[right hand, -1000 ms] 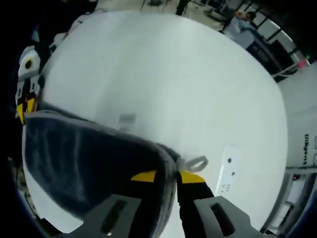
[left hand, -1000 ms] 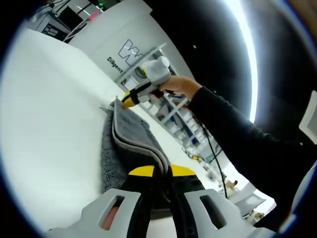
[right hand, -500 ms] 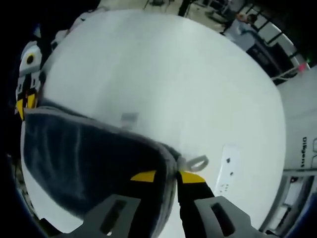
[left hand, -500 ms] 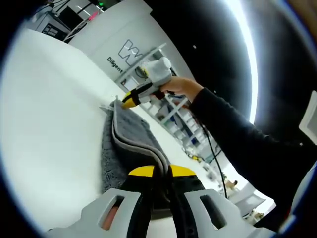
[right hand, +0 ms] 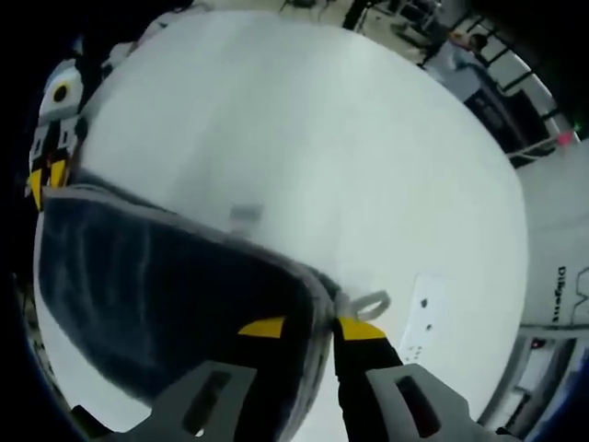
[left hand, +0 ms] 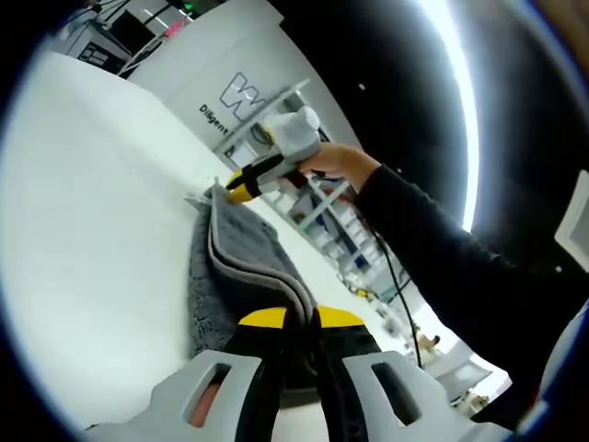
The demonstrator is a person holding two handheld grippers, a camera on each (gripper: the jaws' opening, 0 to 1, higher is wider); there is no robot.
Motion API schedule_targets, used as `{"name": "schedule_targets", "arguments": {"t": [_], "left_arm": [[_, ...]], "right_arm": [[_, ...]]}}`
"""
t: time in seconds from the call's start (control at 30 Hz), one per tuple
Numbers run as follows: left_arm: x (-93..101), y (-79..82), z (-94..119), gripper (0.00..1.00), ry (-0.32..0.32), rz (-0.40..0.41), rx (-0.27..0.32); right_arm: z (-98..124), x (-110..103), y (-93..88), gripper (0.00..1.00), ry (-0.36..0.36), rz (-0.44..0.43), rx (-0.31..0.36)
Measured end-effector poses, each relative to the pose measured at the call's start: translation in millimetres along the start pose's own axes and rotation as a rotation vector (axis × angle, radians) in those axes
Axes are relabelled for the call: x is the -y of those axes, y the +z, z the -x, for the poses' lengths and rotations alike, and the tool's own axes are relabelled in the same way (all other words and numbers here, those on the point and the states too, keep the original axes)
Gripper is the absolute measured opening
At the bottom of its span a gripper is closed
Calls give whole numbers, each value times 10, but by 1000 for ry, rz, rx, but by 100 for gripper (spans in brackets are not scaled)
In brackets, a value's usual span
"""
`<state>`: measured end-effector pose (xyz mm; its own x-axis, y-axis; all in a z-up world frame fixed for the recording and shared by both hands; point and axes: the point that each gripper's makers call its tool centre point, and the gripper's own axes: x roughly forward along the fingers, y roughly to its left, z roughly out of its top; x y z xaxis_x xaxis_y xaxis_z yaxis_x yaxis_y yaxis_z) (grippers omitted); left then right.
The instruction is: Open the folded towel by lifting each exposed corner and separating the folded layers until the towel lies flat within the target outline without major curled edges
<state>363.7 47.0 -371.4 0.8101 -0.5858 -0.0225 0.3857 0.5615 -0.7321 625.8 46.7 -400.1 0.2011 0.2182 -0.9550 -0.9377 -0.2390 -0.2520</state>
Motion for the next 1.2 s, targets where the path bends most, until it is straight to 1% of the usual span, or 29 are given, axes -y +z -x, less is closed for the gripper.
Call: {"name": "schedule_targets", "arguments": {"t": [0.13,0.4,1.0,1.03,1.2], "left_arm": [[1,-4,-2,9,-1,-2,-3],[9,-5,9,9,-2,0,-1],[15,-1,7,9,0,-6,4],[15,0,5,9,1,-6,4],[12,1,3,9,1,-7,5]], "right_arm": [[-12,-20,4,16,-5,16,-1],[17,-29,11,14,-12,10,9],[-25,-150,28,18,-29,36,18],[-37,-103,22,19,-37,41,19],[-41,-100,29,20,-45,47,26]]}}
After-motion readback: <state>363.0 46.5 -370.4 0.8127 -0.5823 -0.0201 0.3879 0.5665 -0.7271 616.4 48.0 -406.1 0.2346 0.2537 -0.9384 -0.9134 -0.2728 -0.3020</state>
